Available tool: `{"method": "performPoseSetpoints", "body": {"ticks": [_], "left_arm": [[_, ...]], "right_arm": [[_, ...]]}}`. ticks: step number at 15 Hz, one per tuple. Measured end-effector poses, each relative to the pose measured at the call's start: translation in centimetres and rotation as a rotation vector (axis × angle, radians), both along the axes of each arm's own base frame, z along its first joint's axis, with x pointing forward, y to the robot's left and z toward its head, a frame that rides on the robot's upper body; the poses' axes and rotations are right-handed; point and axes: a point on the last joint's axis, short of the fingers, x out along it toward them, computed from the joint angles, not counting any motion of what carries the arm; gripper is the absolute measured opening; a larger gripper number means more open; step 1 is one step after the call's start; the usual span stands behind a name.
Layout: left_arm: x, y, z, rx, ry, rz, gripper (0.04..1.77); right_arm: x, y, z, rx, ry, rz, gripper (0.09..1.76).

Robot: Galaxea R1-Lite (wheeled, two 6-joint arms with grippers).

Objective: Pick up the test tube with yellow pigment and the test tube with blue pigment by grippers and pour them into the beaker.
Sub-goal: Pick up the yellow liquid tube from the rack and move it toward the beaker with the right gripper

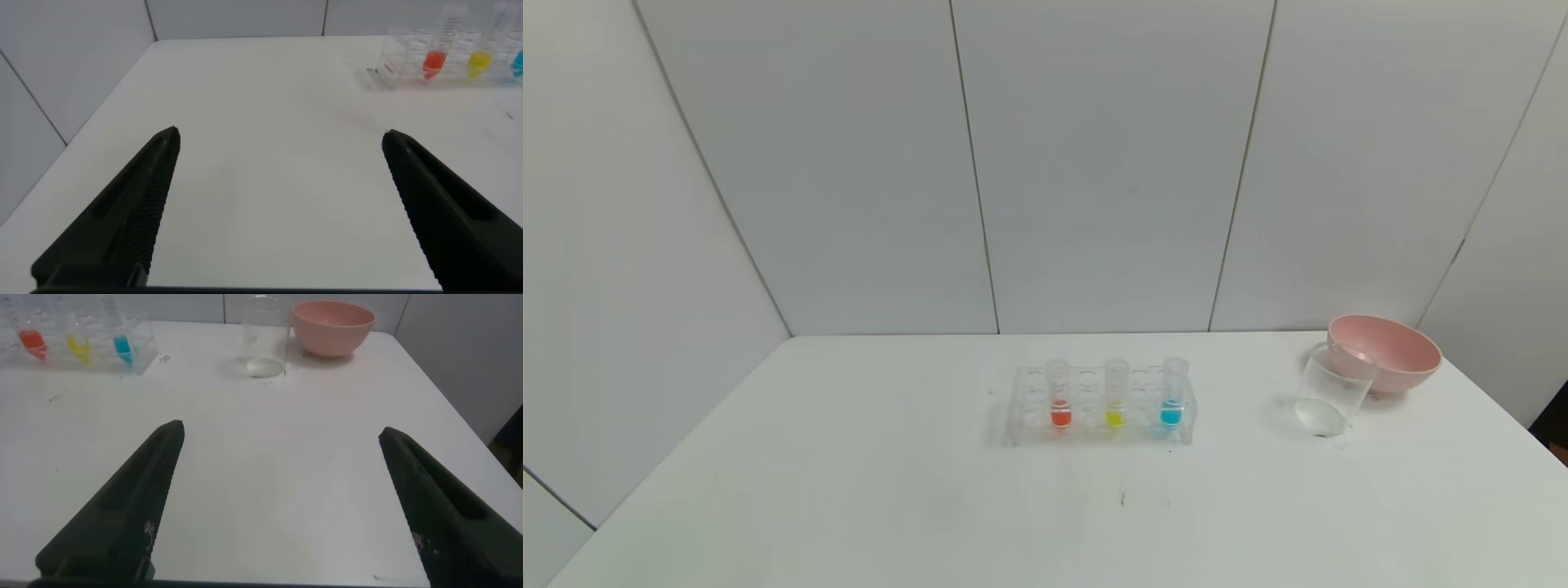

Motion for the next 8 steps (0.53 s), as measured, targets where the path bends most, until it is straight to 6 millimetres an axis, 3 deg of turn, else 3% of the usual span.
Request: {"method": "performPoseSetpoints", "body": {"ticks": [8], "left_arm": [[0.0, 0.0, 0.0, 0.0, 0.0, 0.0, 1.76]], "right_arm": [[0.0, 0.0, 0.0, 0.001, 0.0, 0.0, 1.71]]}}
